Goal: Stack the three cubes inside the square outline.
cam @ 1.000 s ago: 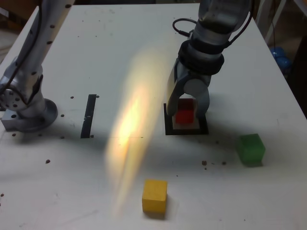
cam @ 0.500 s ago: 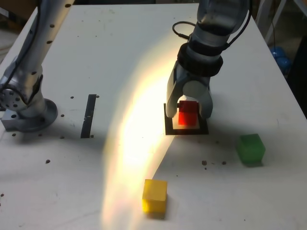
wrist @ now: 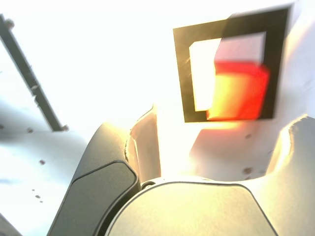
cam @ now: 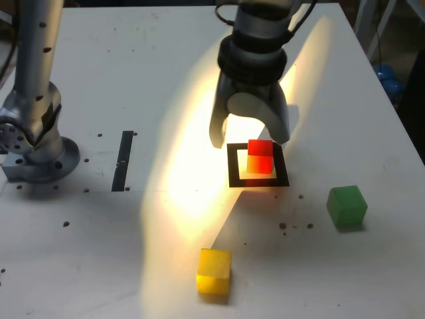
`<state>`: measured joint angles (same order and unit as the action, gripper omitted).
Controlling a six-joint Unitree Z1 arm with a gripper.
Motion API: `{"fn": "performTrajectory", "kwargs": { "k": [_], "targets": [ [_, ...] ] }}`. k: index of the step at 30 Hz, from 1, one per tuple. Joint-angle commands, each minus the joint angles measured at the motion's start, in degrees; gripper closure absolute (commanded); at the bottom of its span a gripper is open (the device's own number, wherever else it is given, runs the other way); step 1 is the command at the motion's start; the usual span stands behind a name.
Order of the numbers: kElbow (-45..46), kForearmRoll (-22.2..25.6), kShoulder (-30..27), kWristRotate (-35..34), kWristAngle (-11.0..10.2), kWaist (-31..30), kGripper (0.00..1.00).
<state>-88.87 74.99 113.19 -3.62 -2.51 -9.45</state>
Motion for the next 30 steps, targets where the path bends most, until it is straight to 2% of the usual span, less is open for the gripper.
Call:
{"fn": "performTrajectory", "kwargs": {
  "k": [1, 9, 18, 23, 30],
  "targets": [
    [0.93, 0.33, -1.40, -1.09, 0.16, -1.75, 0.01],
    [3.95, 0.36, -3.95, -8.03, 2.22, -12.32, 0.02],
    [2.23, -0.10, -2.14, -17.98, 5.06, -24.45, 0.02],
    [-0.37, -0.33, 0.85, -20.67, 6.79, -28.07, 0.03],
    [-2.88, -2.24, 4.96, -21.63, 8.58, -29.69, 0.04]
  ]
}}
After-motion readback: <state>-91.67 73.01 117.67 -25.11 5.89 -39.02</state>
